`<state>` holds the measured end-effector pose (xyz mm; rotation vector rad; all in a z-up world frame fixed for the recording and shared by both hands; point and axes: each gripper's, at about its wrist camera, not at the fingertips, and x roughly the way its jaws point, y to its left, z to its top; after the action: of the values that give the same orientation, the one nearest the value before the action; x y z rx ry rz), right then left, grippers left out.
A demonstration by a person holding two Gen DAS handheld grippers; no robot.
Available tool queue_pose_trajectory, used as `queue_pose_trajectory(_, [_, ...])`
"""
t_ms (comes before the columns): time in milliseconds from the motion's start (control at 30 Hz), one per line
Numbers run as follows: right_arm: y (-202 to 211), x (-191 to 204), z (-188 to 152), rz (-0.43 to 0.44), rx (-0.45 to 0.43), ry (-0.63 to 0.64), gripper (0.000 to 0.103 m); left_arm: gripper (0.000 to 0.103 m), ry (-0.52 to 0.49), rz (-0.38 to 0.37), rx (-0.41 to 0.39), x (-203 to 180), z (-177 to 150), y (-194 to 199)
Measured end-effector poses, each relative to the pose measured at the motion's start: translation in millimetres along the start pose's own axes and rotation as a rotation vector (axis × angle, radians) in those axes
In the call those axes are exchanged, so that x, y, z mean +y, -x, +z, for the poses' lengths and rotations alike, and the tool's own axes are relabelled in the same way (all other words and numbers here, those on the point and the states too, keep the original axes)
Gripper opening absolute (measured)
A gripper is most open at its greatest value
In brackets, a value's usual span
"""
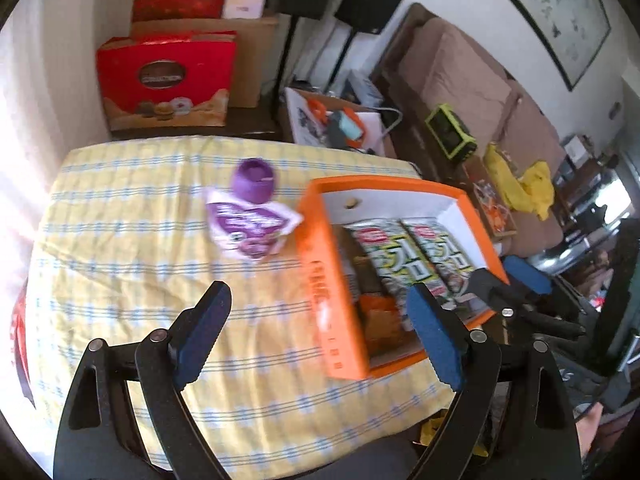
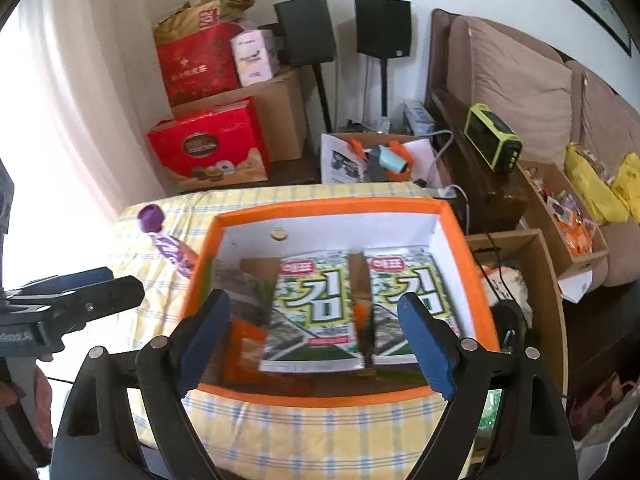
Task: Organize objects
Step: 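Withdraw both tools from the box toward the grape pouch, then grasp the purple grape jelly pouch by its cap with the right gripper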
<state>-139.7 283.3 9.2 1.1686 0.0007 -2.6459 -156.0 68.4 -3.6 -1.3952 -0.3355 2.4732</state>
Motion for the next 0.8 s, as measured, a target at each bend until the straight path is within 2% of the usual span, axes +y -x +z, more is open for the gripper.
queue_pose_trajectory(300, [-3.2, 35.0, 1.6, 0.034, 0.000, 0.062, 0.087, 0.088, 0.068, 0.064, -0.005, 60.3, -18.0, 3.5])
queue_pose_trajectory(800, [-25.7, 96.2, 12.8, 0.100, -0.021, 0.113, 0.087, 0.088, 0.098, 0.112, -0.042, 102.4, -15.0, 18.3])
